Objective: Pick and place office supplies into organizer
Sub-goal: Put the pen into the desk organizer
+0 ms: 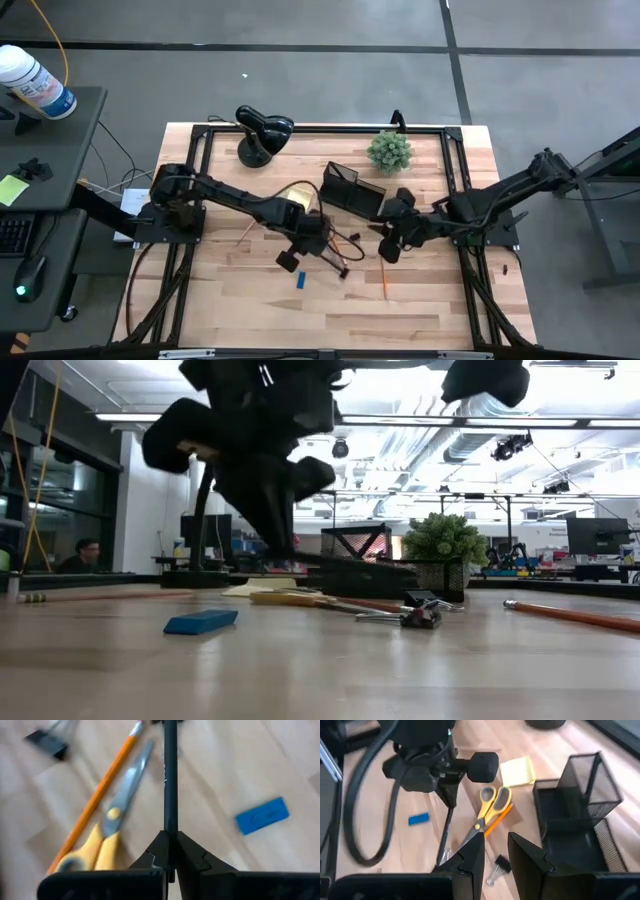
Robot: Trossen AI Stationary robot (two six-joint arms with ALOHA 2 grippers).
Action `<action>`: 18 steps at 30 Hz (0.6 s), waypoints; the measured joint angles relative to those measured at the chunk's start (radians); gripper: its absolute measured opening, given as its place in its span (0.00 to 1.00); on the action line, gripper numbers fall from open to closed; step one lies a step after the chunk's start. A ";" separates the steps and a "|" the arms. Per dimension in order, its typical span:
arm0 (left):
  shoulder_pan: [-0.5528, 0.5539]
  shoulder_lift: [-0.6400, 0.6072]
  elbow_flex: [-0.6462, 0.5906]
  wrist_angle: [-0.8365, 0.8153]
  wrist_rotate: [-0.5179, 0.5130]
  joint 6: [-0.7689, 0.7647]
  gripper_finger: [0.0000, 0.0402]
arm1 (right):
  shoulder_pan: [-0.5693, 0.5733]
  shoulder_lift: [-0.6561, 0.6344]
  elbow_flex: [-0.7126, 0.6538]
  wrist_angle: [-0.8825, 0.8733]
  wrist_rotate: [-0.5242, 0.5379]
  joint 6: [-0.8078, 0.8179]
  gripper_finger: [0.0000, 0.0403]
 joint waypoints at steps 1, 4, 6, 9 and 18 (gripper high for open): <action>0.012 -0.012 0.004 -0.013 -0.014 0.000 0.00 | 0.000 -0.013 0.000 0.000 0.008 0.000 0.21; 0.059 -0.038 0.051 -0.072 -0.092 0.031 0.00 | 0.000 -0.046 0.000 -0.005 0.027 -0.002 0.21; 0.093 -0.043 0.103 -0.129 -0.159 0.068 0.00 | 0.000 -0.062 0.000 -0.006 0.033 -0.005 0.21; 0.145 -0.043 0.199 -0.199 -0.250 0.127 0.00 | 0.000 -0.071 0.000 -0.008 0.035 -0.006 0.21; 0.289 -0.046 0.401 -0.304 -0.423 0.310 0.00 | 0.000 -0.069 0.000 -0.009 0.020 -0.001 0.21</action>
